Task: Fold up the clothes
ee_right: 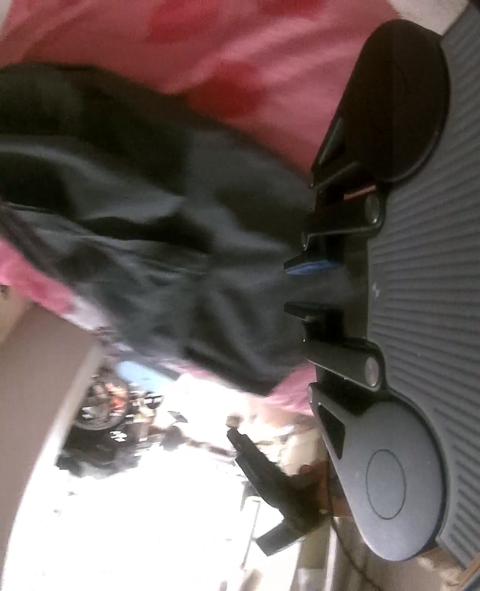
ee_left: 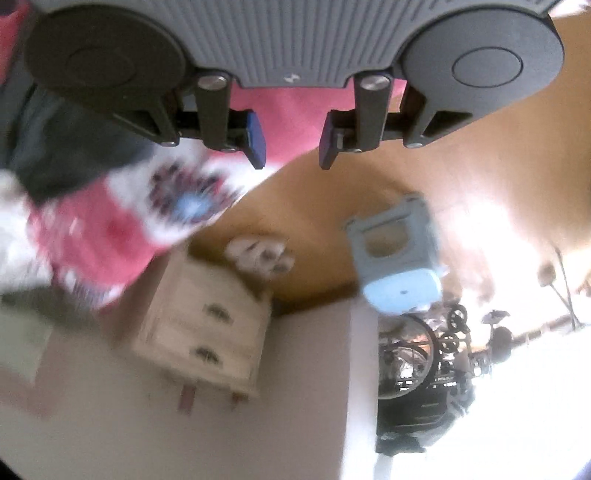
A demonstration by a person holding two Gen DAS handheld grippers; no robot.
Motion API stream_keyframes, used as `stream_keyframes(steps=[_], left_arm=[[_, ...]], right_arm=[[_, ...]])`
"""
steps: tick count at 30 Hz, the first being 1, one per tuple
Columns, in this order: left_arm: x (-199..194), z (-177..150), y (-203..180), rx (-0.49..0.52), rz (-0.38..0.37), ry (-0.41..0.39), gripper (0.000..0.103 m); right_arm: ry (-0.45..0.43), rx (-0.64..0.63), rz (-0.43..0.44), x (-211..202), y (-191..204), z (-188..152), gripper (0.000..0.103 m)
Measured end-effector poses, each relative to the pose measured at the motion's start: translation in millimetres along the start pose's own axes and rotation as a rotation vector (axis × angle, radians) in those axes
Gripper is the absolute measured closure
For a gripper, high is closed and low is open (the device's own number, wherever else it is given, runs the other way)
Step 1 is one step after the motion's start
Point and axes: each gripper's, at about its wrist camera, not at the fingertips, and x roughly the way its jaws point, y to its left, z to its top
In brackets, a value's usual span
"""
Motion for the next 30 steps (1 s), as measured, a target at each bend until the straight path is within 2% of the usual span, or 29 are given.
stream_keyframes(steps=[1,3,5,8,10,15,22,26,30], left_arm=[[1.9,4.2,-3.2,-0.043,-0.031,0.003,0.064],[7.8,8.8,-12.0,-0.113,-0.099,0.029,0.063],[18.0,5.0,-25.5,-0.151,-0.181,0.096,0.063],[33.3,-9.3,-42.5,-0.182,-0.296,0.214,0.063],[40.4,-22.4,-48.8,-0.202,-0.340,0.281,0.063],[48.6,-44.3,-45.1,-0.278,-0.374,0.362,0.064],[57.9,-48.1,-25.3,-0.424,-0.439,0.413,0.064],[59.9,-47.4,-19.7,-0.457,-0.462,0.417,0.066],[60.6,-44.5,-18.3,-0.470,-0.436,0.371,0.068]], right_arm=[[-0.018,0.008,0.007,-0.9,-1.2,5.9,0.086],[-0.057,0.032,0.016,0.8,-4.9,16.4,0.081],[-0.087,0.062,0.021,7.3,-8.8,23.5,0.075],[-0.097,0.127,0.025,22.8,-16.5,30.7,0.073],[-0.097,0.175,0.038,37.5,-19.1,31.6,0.071],[-0.093,0.257,0.069,48.2,-28.6,32.3,0.061],[-0.111,0.388,0.100,65.7,-40.6,29.4,0.059],[-0.122,0.436,0.116,76.0,-41.2,28.6,0.059],[-0.128,0.443,0.093,89.0,-35.2,29.8,0.059]])
